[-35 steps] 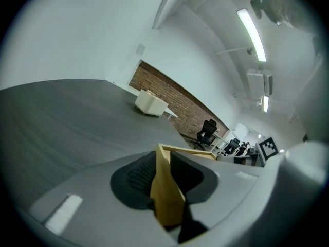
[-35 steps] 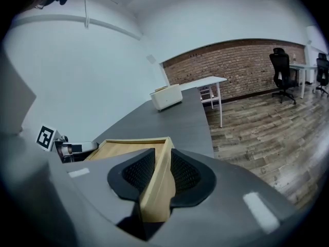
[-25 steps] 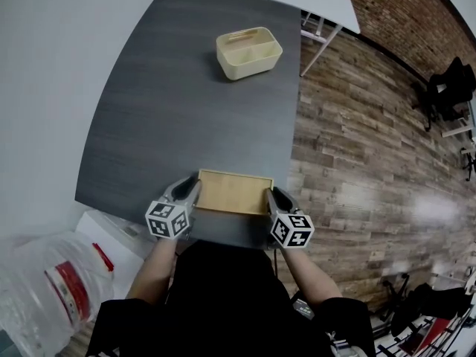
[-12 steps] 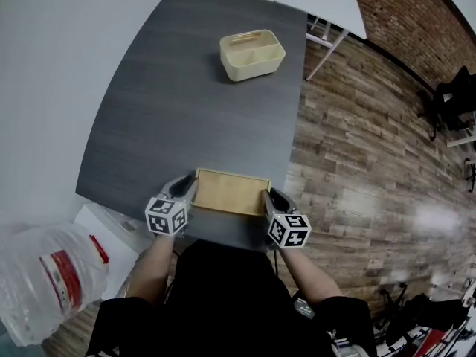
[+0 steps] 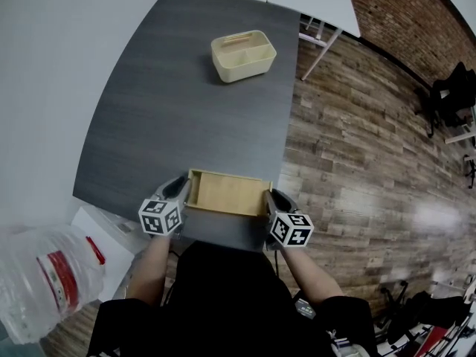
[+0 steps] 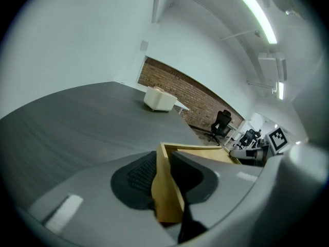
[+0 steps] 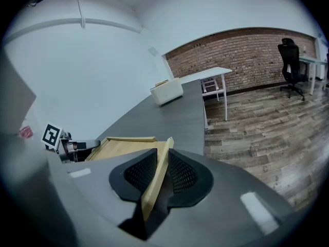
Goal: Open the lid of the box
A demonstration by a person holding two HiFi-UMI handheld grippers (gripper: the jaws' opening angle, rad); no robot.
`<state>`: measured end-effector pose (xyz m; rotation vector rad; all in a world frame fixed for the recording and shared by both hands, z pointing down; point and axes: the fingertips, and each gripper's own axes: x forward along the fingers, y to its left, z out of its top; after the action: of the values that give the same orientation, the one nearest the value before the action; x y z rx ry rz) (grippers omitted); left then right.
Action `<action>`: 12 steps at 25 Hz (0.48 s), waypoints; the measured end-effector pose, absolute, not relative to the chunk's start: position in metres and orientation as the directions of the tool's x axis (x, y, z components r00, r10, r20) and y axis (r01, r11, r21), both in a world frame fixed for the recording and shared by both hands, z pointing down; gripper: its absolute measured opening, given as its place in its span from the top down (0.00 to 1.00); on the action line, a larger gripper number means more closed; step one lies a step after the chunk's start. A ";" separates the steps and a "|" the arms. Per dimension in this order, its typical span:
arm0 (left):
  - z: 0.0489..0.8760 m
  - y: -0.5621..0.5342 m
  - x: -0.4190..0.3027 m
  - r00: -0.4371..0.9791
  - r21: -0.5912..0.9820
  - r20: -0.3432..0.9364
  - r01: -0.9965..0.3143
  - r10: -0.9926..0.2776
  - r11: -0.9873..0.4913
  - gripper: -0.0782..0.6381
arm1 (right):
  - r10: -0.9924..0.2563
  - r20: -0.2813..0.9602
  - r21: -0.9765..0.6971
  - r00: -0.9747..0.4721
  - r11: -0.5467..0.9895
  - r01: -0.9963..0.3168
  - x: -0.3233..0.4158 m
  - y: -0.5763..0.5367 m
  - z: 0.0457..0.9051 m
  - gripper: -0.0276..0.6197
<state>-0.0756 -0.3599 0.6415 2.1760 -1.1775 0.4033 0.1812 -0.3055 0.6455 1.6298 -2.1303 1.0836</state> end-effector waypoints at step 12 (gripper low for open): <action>0.643 -0.361 -0.074 0.514 0.379 0.551 -0.856 -0.658 -0.352 0.79 | -0.726 0.615 -0.397 -0.307 0.051 -0.916 0.206 -0.307 0.647 0.86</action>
<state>-0.0745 -0.3608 0.6433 2.1190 -1.2295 0.4028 0.2057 -0.3069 0.6471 1.6750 -2.0802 1.1045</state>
